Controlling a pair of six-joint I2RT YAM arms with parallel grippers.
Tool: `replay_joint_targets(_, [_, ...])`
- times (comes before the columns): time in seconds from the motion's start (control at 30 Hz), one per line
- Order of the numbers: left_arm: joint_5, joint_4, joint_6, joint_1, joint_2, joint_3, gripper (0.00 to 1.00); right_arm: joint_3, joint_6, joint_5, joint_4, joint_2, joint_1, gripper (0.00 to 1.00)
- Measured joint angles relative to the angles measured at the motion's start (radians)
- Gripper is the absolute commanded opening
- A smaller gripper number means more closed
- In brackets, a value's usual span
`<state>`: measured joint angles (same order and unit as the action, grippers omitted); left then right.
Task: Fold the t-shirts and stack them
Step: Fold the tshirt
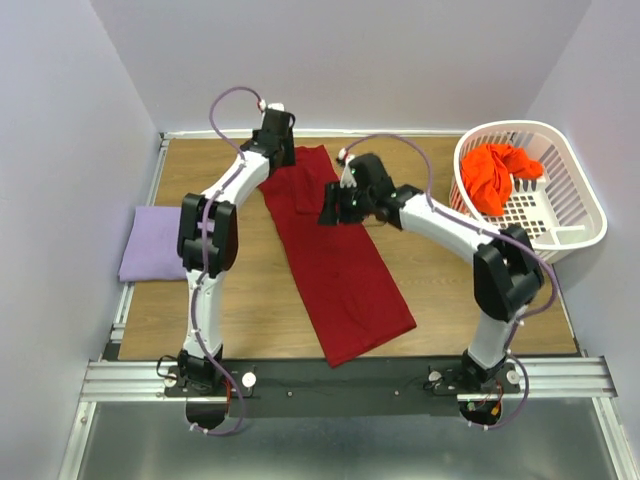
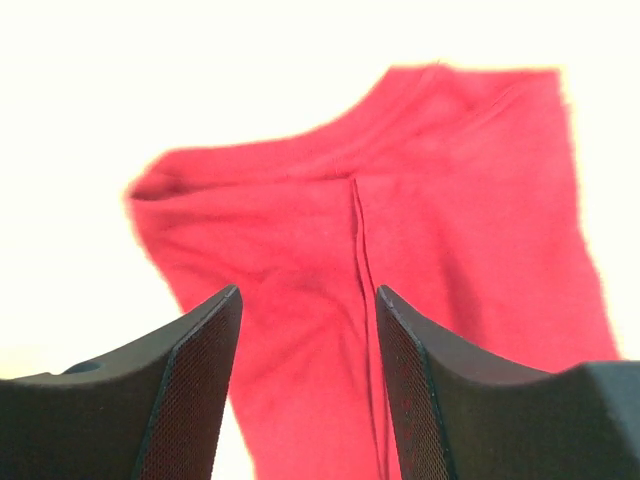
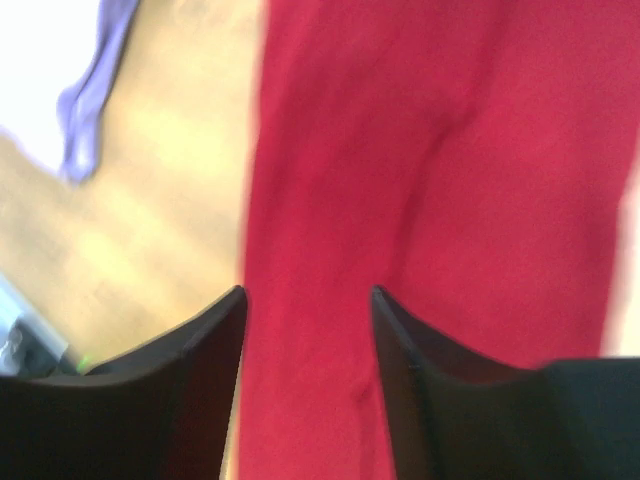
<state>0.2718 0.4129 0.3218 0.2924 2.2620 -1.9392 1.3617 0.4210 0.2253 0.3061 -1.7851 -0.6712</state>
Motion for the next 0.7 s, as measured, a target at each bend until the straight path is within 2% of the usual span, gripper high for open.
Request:
replay_joint_targets(0.13, [0.014, -0.070, -0.003, -0.005, -0.229, 0.142, 0.65, 0.107, -0.041, 0.028, -0.024, -0.108, 0.083, 0.49])
replay_joint_targets(0.27, [0.044, -0.150, 0.008, -0.009, -0.601, 0.352, 0.69, 0.304, -0.073, 0.069, -0.029, -0.293, 0.122, 0.43])
replay_joint_targets(0.43, [0.047, -0.327, 0.045, -0.011, -1.059, 0.799, 0.78, 0.520, -0.082, 0.124, -0.065, -0.486, 0.123, 0.43])
replay_joint_targets(0.6, [0.043, -0.337, 0.053, -0.011, -1.222, 1.134, 0.79, 0.682, -0.080, 0.168, -0.092, -0.661, 0.123, 0.47])
replay_joint_targets(0.7, [0.044, -0.312, 0.053, -0.011, -1.298, 1.271, 0.79, 0.784, -0.060, 0.173, -0.103, -0.775, 0.127, 0.48])
